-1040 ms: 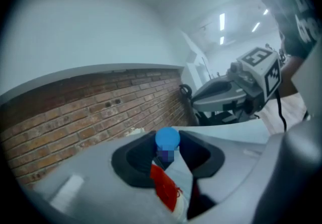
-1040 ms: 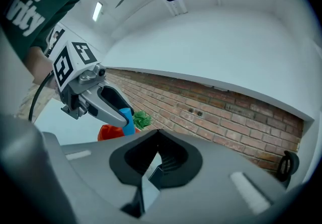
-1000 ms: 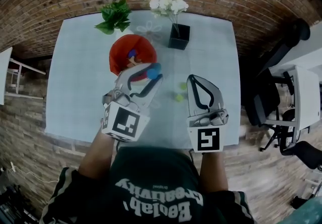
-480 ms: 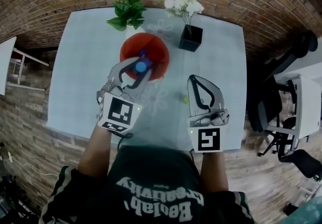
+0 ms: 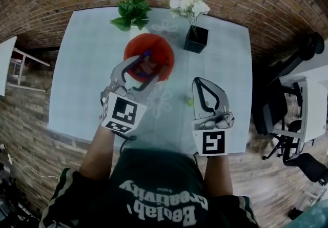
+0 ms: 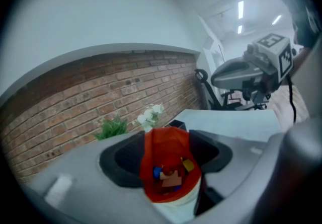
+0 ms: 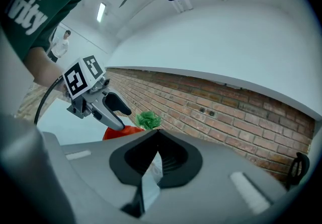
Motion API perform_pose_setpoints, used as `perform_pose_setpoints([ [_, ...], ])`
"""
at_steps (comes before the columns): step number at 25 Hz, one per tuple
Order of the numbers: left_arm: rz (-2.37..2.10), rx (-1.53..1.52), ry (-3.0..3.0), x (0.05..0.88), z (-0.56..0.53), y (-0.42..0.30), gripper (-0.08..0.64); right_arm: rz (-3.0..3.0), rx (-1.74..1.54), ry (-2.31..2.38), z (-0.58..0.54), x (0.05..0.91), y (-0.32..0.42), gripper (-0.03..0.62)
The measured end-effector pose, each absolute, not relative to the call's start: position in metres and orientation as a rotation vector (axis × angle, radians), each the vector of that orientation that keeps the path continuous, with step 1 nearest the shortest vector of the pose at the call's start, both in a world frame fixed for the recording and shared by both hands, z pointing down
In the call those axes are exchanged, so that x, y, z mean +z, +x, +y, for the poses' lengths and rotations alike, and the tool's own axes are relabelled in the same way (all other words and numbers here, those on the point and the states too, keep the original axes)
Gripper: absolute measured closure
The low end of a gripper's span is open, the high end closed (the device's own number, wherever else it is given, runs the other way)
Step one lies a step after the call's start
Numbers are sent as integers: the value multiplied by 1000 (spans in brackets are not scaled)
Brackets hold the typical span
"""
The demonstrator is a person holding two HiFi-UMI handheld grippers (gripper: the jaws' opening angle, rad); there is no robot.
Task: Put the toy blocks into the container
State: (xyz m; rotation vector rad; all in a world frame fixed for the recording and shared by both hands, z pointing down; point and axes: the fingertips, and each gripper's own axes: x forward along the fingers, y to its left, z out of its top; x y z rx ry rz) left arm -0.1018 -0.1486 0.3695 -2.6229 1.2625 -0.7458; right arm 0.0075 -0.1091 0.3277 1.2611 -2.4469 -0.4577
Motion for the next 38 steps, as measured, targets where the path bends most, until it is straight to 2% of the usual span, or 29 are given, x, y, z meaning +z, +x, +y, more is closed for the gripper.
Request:
perform_pose_setpoints([
  [6,1249,-761,-2628,376,-145,-101,306,-2464,-469,1269,-109,328,7,584],
  [10,1267,-730,-2629,371,-143,-101,459,-2535,-426,1364,-109,318,8,584],
  [11,1262,-722,-2624,369,-142,-99,532,-2532,-436,1360,-109,317,9,584],
  [12,1250,-713,-2623,367,-140,-96,558,-2527,-444,1357,-108,316,10,584],
  [21,1133,-703,-2654,368,-128,-53,560,-2495,-421,1396,-101,319,38,584],
  [34,825,-701,-2730,383,-107,54,558,-2312,-366,1554,-74,330,131,584],
  [38,695,-816,-2798,414,-97,78,558,-2293,-363,1566,-69,331,148,584],
])
